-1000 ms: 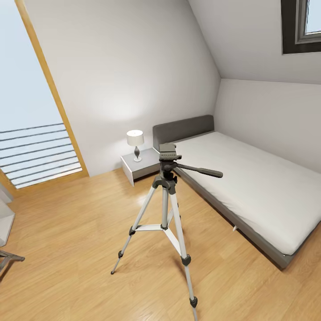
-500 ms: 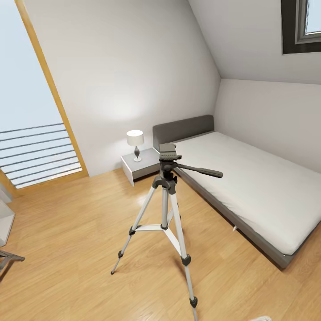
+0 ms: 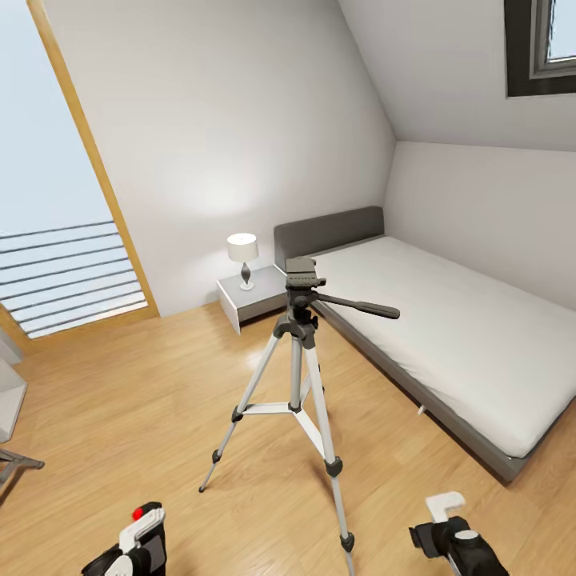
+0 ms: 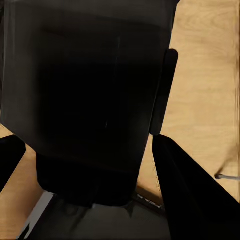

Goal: Attach the digital camera to the camera tripod in the bedroom.

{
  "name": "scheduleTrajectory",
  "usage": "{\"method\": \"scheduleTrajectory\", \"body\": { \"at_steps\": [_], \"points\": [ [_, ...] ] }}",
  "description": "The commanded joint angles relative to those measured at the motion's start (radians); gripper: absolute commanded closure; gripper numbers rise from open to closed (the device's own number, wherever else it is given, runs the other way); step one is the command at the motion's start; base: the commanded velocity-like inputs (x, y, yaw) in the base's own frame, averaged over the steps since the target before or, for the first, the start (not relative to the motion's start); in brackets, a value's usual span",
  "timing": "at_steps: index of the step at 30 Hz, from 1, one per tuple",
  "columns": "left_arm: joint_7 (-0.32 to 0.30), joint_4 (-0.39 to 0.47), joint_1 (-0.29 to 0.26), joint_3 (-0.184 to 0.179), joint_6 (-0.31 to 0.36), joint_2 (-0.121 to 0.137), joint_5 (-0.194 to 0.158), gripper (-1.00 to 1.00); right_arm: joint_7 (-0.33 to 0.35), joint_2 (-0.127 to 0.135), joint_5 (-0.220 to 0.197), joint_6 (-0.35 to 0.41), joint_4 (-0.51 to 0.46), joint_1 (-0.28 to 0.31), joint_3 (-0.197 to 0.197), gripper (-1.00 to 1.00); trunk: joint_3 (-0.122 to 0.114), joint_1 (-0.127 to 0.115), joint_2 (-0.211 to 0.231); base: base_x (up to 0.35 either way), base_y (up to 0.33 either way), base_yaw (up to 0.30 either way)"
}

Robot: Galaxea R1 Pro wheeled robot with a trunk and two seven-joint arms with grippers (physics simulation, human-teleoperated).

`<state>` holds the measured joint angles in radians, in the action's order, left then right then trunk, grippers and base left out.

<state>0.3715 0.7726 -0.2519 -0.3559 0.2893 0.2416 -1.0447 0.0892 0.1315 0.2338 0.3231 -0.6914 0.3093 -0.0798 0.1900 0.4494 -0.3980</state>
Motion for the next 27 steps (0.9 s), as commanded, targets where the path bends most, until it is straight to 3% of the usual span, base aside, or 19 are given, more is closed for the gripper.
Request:
{"method": "scheduleTrajectory", "body": {
  "at_steps": [1,2,6,11,13,18,22,27],
  "points": [
    [0.005,0.007,-0.001,-0.004,0.002,0.003,-0.004,1.00,0.021,-0.002,0.009,0.039,-0.036,0.000,-0.004,-1.00,0.002,0.001,-0.002,0.000,0.000,0.000],
    [0.003,0.017,-0.001,-0.004,0.004,0.008,-0.001,1.00,0.054,-0.004,0.007,0.102,-0.096,-0.002,-0.005,-1.00,0.002,0.001,-0.002,0.000,0.000,0.000],
    [-0.002,0.041,-0.004,-0.003,0.010,0.018,0.005,1.00,0.164,-0.006,0.005,0.235,-0.229,-0.002,-0.006,-1.00,0.002,0.001,-0.002,0.000,0.000,0.000],
    [-0.005,0.085,-0.015,-0.003,0.016,0.021,0.024,1.00,0.250,-0.007,0.004,0.304,-0.333,0.013,-0.007,-1.00,0.002,0.001,-0.002,0.000,0.000,0.000],
    [-0.004,0.116,-0.029,-0.003,0.020,0.023,0.049,1.00,0.274,-0.008,0.003,0.322,-0.381,0.032,-0.007,-1.00,0.002,0.001,-0.002,0.000,0.000,0.000],
    [-0.002,0.161,-0.084,-0.002,0.052,0.031,0.103,1.00,0.295,-0.022,0.001,0.345,-0.454,0.086,-0.008,-1.00,0.002,0.001,-0.002,0.000,0.000,0.000],
    [-0.002,0.180,-0.124,-0.002,0.086,0.033,0.118,1.00,0.306,-0.034,-0.001,0.388,-0.520,0.118,-0.008,-1.00,0.002,0.001,-0.002,0.000,0.000,0.000],
    [-0.008,0.210,-0.155,-0.002,0.101,0.033,0.126,1.00,0.340,-0.043,-0.036,0.493,-0.647,0.135,-0.010,-1.00,0.002,0.001,-0.002,0.000,0.000,0.000]
  ]
}}
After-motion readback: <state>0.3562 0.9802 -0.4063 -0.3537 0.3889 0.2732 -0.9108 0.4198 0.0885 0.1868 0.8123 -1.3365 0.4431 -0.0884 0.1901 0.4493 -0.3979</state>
